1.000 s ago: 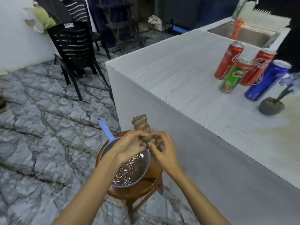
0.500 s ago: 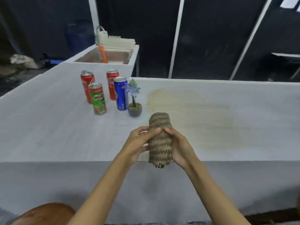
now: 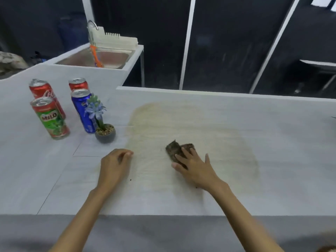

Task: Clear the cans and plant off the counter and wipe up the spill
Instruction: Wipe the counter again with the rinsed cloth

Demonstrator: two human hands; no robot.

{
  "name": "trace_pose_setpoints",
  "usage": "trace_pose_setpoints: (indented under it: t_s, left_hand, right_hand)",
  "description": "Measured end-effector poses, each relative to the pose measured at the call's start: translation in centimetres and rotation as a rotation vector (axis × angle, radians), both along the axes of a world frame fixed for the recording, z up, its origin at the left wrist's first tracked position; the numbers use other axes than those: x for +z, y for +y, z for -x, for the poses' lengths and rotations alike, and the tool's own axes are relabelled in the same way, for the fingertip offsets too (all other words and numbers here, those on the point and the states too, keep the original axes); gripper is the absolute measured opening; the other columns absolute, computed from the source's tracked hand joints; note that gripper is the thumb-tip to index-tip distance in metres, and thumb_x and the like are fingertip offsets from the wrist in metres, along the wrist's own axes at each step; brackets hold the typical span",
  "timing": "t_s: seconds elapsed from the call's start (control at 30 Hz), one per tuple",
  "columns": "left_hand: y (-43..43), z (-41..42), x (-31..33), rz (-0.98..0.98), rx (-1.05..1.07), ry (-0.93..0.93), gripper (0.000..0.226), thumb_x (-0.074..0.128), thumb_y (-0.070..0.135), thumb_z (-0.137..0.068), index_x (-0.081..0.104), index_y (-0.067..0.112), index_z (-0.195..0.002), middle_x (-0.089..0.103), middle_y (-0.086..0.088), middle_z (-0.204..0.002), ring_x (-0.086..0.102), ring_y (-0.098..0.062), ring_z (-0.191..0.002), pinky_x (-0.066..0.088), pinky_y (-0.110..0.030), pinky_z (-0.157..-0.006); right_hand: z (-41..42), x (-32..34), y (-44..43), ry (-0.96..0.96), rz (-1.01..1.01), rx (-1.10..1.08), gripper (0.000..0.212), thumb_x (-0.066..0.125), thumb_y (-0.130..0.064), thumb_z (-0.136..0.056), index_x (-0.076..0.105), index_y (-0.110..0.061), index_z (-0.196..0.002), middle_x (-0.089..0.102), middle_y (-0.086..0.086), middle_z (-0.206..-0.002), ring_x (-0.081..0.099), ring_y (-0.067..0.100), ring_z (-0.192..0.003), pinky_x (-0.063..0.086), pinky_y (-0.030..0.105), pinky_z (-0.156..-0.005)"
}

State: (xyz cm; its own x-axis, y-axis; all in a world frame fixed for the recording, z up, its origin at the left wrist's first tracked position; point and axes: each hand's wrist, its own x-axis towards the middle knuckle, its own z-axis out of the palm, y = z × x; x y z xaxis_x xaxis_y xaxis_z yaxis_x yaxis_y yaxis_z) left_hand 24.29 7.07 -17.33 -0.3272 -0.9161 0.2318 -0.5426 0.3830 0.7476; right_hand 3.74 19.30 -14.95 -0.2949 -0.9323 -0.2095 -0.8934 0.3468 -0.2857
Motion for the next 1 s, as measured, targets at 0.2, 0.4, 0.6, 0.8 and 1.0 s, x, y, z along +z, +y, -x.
trace_pose_setpoints:
  t_s: [0.2, 0.4, 0.6, 0.8, 1.0]
  left_hand:
    - [-1.0, -3.3, -0.9, 0.090, 0.038, -0.100, 0.030, 0.043, 0.022, -0.095, 0.063, 0.013, -0.117, 0.061, -0.005, -0.126, 0.050, -0.014, -0.123, 0.017, -0.032, -0.117]
    - [-2.3, -6.5, -1.4, 0.057, -0.062, -0.377, 0.047, 0.024, 0.035, -0.098, 0.033, 0.020, -0.142, 0.030, 0.004, -0.151, 0.011, 0.007, -0.132, -0.005, -0.026, -0.117]
    - [-3.2, -9.1, -1.3, 0.111, -0.105, -0.443, 0.061, 0.011, 0.044, -0.088, 0.026, 0.022, -0.143, 0.024, 0.008, -0.153, 0.004, 0.006, -0.135, -0.010, -0.023, -0.115]
    - [-4.7, -10.9, -1.7, 0.122, -0.110, -0.447, 0.065, 0.006, 0.047, -0.088, 0.023, 0.021, -0.145, 0.021, 0.008, -0.154, 0.000, 0.005, -0.136, -0.010, -0.025, -0.115]
    - [-4.3, -11.3, -2.5, 0.136, -0.162, -0.480, 0.072, -0.003, 0.050, -0.084, 0.016, 0.021, -0.146, 0.015, 0.008, -0.155, -0.004, 0.005, -0.135, -0.015, -0.024, -0.113]
  right_hand:
    - [0.8, -3.1, -4.0, -0.046, 0.097, 0.027, 0.059, 0.019, -0.049, -0.098, -0.006, -0.030, -0.149, -0.015, -0.005, -0.158, -0.018, 0.016, -0.145, -0.010, 0.040, -0.119]
    - [-9.5, -3.8, -8.7, -0.034, 0.242, 0.177, 0.057, 0.018, -0.041, -0.100, 0.001, -0.021, -0.150, -0.010, -0.001, -0.159, -0.012, 0.017, -0.147, -0.013, 0.036, -0.118]
    - [-5.6, -4.1, -2.3, 0.042, 0.252, 0.268, 0.072, -0.001, -0.054, -0.083, 0.000, -0.026, -0.149, -0.011, -0.008, -0.157, -0.012, 0.016, -0.147, -0.011, 0.028, -0.116]
    - [-7.8, -3.5, -10.7, 0.041, 0.184, -0.122, 0.057, 0.019, -0.037, -0.100, 0.001, -0.016, -0.150, -0.005, 0.005, -0.160, -0.006, 0.021, -0.148, -0.002, 0.041, -0.121]
    - [-19.6, -4.6, -4.6, -0.001, 0.379, 0.136, 0.060, 0.023, -0.039, -0.088, 0.032, -0.022, -0.145, 0.028, 0.000, -0.154, 0.024, 0.017, -0.143, 0.012, 0.035, -0.119]
